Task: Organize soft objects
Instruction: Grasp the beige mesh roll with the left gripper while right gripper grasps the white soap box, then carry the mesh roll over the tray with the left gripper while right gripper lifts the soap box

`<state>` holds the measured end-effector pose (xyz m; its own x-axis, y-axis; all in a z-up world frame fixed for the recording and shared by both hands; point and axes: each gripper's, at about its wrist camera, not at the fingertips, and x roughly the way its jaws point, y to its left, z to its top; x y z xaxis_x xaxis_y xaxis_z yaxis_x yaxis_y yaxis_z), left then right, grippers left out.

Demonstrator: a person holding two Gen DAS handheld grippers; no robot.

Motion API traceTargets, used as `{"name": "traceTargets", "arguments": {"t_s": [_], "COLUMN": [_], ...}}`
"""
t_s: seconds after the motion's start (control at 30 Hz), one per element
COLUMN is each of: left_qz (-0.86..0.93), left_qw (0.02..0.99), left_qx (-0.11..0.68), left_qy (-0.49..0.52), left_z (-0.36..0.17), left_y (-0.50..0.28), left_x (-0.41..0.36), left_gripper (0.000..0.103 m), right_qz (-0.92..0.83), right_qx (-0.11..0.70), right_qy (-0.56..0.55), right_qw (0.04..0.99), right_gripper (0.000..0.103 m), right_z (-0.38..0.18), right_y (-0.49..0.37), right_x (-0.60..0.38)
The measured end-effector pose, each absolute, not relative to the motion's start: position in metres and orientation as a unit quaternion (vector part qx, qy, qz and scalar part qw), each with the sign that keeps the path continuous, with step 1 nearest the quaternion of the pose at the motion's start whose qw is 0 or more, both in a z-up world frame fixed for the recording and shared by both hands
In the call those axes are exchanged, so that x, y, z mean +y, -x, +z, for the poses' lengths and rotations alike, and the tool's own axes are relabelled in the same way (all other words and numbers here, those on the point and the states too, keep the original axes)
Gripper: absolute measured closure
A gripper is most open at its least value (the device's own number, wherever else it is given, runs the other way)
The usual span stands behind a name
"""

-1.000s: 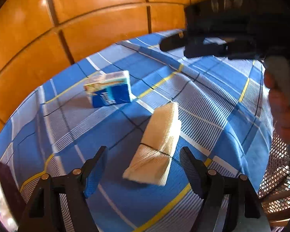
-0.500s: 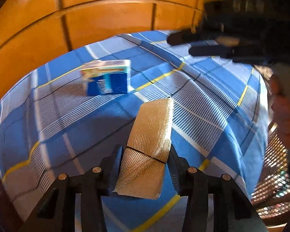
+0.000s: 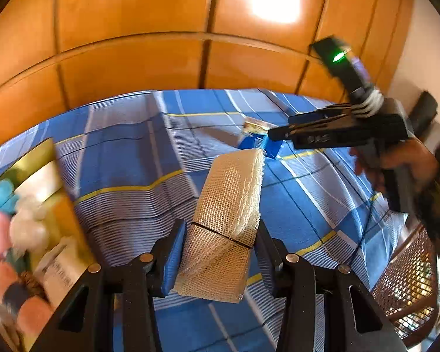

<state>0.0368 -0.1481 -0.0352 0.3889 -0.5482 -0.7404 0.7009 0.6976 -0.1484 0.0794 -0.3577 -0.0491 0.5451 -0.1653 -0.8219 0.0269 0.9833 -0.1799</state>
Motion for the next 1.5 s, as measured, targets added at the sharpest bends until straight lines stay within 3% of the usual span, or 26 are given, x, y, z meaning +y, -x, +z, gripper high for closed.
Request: {"name": "traceTargets", "arguments": {"t_s": [0.1, 0.3, 0.33, 0.4, 0.5, 0.9, 1.5], "left_qz": [-0.364, -0.338, -0.328, -0.307, -0.260, -0.123, -0.053], "left_qw": [0.835, 0.853, 0.858, 0.867, 0.884, 0.933, 0.950], "left_qx": [0.407, 0.393, 0.392, 0.389, 0.384, 0.335, 0.307], "left_qy": [-0.074, -0.058, -0.057, -0.056, -0.055, -0.038, -0.007], "left_z": [-0.030, -0.019, -0.018, -0.015, -0.009, 0.016, 0.032], "left_y": [-0.039, -0.037, -0.037, -0.037, -0.040, -0.045, -0.023], "left_x": [-0.128, -0.099, -0.094, -0.087, -0.074, -0.015, 0.042], "left_gripper": [0.057, 0.057, 0.057, 0.057, 0.057, 0.057, 0.056], "right_qz": [-0.043, -0.026, -0.023, -0.027, -0.040, 0.025, 0.022], "right_qx": [0.509, 0.557, 0.564, 0.563, 0.542, 0.477, 0.466], "right_qy": [0.144, 0.190, 0.190, 0.194, 0.181, 0.031, 0.052], "right_qw": [0.848, 0.808, 0.803, 0.803, 0.820, 0.878, 0.883], "right_gripper": [0.044, 0.045, 0.049, 0.075, 0.078, 0.078, 0.078], "right_z": [-0.062, -0.089, -0.093, -0.098, -0.094, -0.065, -0.100], "right_y": [-0.104, -0.134, -0.135, -0.134, -0.123, -0.053, -0.042], "right_x": [-0.353, -0.352, -0.351, -0.348, -0.342, -0.276, -0.245]}}
